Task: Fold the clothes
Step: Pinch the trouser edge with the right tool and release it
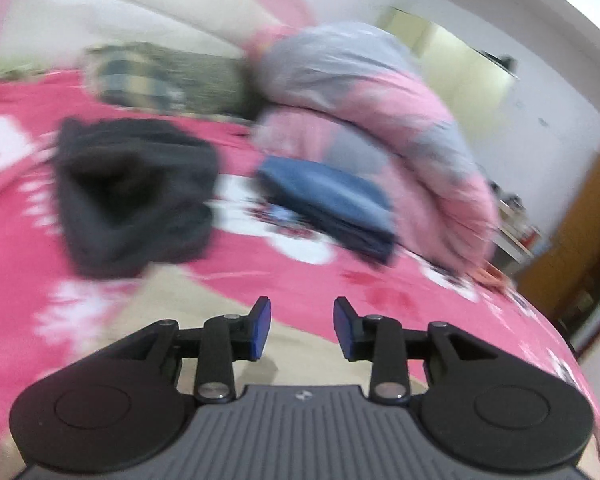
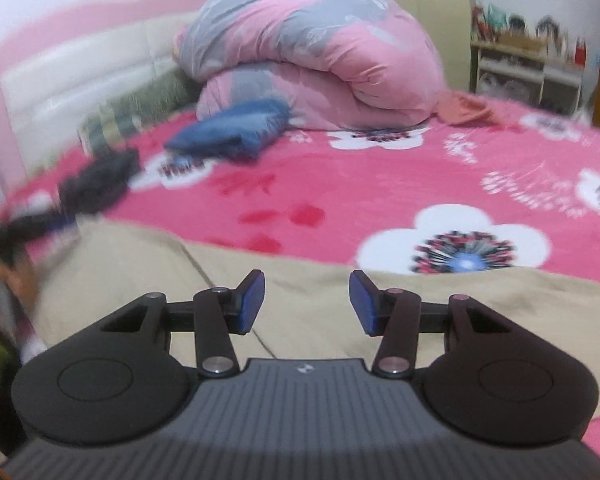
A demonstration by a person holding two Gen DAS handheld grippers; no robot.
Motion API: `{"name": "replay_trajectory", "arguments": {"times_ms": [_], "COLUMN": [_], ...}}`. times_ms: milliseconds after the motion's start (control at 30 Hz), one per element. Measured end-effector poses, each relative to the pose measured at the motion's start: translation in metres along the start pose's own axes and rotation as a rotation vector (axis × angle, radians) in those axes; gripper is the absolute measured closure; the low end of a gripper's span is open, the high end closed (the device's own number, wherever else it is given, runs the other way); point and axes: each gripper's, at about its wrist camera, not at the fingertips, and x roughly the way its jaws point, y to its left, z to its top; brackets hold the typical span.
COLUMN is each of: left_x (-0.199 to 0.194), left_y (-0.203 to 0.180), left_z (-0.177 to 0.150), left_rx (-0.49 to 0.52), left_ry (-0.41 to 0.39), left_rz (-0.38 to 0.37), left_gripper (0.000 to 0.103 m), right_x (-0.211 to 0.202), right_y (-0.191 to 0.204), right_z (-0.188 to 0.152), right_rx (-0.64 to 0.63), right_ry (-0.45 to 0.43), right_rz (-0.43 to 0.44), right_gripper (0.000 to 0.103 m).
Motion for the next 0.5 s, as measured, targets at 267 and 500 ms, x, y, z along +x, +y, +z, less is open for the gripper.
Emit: {"name": "replay_trajectory", "arguments": {"times_ms": [267,500], "left_x": [0.071,0.09], "left_y": [-0.055,-0.037], "left_z": [-0.023,-0.039], "left_rx": [0.148,0.12], "left_ry": [0.128,0.156], "left_rz": [-0.011,0.014], "left_gripper": [0.068,0.075], "right_x": [0.052,0.094], "right_y": [0.049,0.077], "right_z": [-0.014,-0.038], "right_rx": [-0.264,-0.438], "right_ry": [0.04,0.13], "right_rz": [0.016,0.037], "right_gripper": [0.071,0.074]}}
